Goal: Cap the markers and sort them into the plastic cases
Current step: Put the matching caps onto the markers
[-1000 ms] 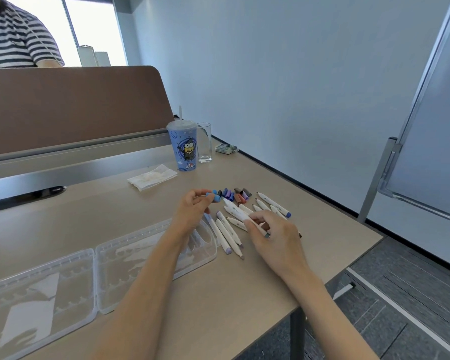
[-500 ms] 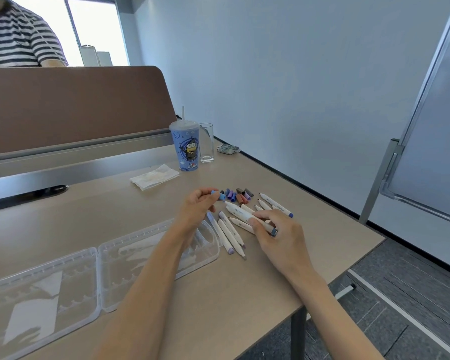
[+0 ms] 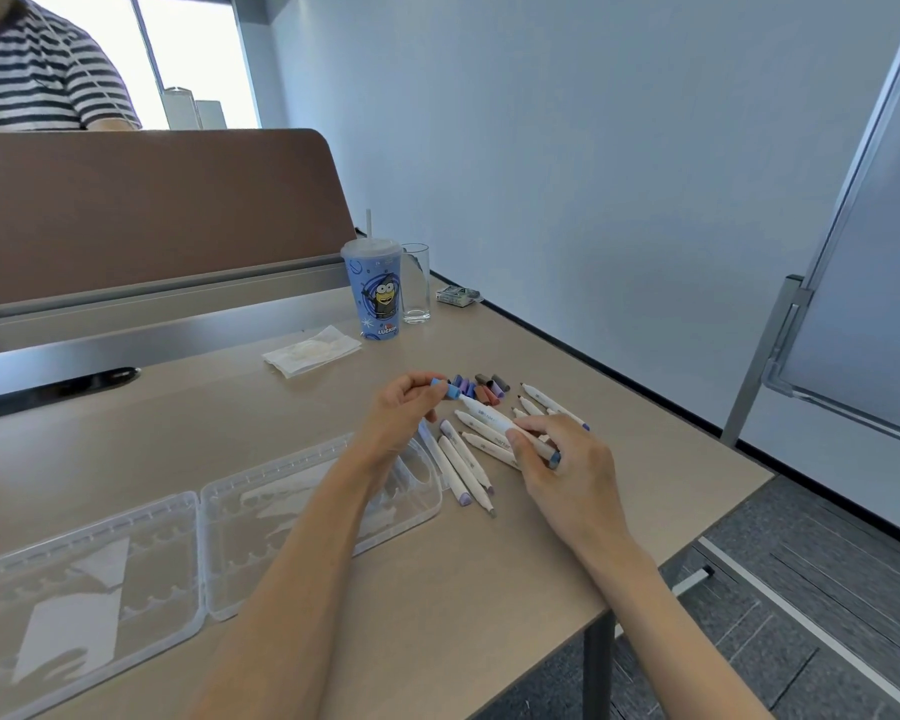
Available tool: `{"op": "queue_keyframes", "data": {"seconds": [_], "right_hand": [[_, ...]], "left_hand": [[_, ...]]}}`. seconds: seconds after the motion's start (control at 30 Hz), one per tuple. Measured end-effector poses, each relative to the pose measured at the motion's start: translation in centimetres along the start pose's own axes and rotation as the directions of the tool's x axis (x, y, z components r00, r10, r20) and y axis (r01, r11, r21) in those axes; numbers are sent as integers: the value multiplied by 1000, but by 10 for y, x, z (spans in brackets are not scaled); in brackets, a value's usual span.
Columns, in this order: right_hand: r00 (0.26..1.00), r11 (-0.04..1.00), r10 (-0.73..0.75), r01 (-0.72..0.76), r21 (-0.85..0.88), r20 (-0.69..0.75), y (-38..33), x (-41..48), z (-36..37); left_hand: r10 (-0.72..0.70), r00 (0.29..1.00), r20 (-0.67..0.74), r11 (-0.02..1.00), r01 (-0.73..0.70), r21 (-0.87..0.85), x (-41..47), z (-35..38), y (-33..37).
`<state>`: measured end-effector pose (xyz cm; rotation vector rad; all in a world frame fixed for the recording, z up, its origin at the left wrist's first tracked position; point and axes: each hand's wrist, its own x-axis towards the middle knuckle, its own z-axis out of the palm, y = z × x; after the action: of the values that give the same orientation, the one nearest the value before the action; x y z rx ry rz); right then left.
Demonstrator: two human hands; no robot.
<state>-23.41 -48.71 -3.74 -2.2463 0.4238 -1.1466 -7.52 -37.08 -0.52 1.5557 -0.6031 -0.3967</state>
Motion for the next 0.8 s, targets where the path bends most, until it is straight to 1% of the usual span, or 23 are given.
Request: {"op": "queue_keyframes", "data": {"seconds": [0.13,0.23,0.37,0.43,0.5,0.57,0.63,0.7,0.8], "right_hand": [[1000,1000,6,-6,11,30,-4,1,0],[997,998,43,-45,34,56,-8,5,1],[995,998,40,-44,46,86,-11,11,4],[994,999,28,-31,26,102,-11,14,5],[987,1000,28,-26,-15,158,-10,18,5],[967,991,25,9,-131,252,-9,22,2],[942,960,40,56,-275,334,-9,25,-1],[925,932,86,56,-358,370,-10,27,-1],[916,910,125,48,-412,382,-10,27,5]], "left_hand": [[47,996,70,999,-46,-6,-1,3,0],[65,993,96,998,-64,-6,0,4,1],[124,989,74,992,-123,-21,2,8,-1],[123,991,59,992,-123,-6,4,8,-2],[80,993,81,994,-85,62,5,8,-5],[24,991,129,982,-48,184,6,9,-8],[13,987,163,945,-66,321,8,9,-11],[34,983,178,883,-113,456,15,8,-11],[55,993,101,822,-103,560,26,3,-10]]}}
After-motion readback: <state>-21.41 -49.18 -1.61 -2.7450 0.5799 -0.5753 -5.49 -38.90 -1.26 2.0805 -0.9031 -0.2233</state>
